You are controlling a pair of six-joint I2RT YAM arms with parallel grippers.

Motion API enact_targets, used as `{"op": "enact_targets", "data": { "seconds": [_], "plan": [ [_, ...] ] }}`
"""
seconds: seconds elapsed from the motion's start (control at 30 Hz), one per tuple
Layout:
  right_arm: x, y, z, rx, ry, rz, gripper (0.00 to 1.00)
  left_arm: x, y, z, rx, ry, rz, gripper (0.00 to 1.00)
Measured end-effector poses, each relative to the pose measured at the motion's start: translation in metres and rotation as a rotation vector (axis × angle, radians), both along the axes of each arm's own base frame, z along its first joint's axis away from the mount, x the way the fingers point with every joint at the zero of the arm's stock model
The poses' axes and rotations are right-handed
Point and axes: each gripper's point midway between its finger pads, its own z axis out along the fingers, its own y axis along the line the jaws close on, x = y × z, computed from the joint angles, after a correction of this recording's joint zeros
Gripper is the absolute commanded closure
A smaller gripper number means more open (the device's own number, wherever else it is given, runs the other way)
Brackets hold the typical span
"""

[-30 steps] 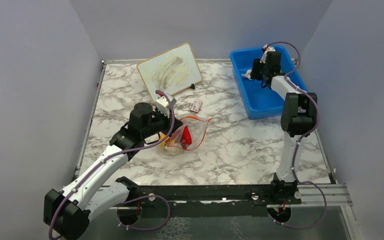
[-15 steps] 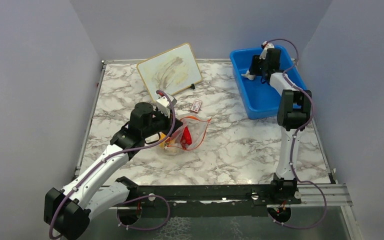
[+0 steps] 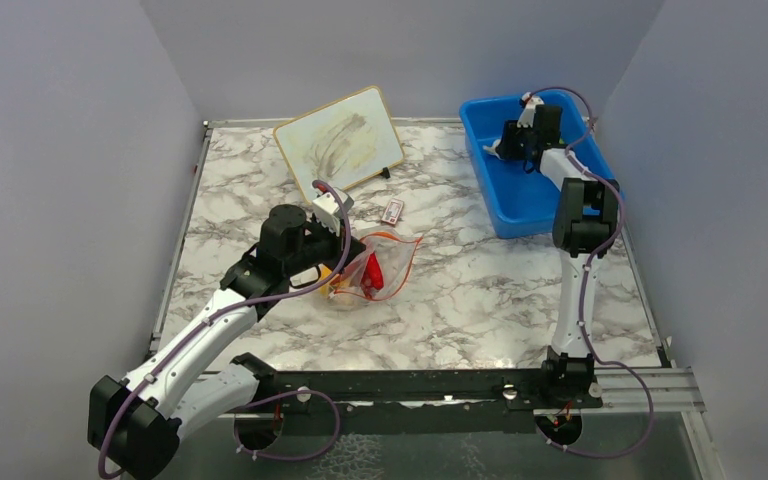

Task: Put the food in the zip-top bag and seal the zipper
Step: Pick up the fake vegetable from the bin.

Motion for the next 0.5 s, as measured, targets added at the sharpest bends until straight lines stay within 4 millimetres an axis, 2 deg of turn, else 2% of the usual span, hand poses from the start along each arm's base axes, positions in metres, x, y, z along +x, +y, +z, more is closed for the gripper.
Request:
{"op": "enact_targets", "data": {
  "seconds": [0.2,0.5],
  "plan": [
    [-0.001,0.006,0.001,0.019,-0.004,0.032,0.77,0.0,0.0,0.0,-0.001,-0.001,0.0,1.0],
    [-0.017,0.011,0.004,0.044,-0.02,0.035,0.84,-0.001,0.0,0.002,-0.004,-0.007,0.0,1.0]
  ]
}}
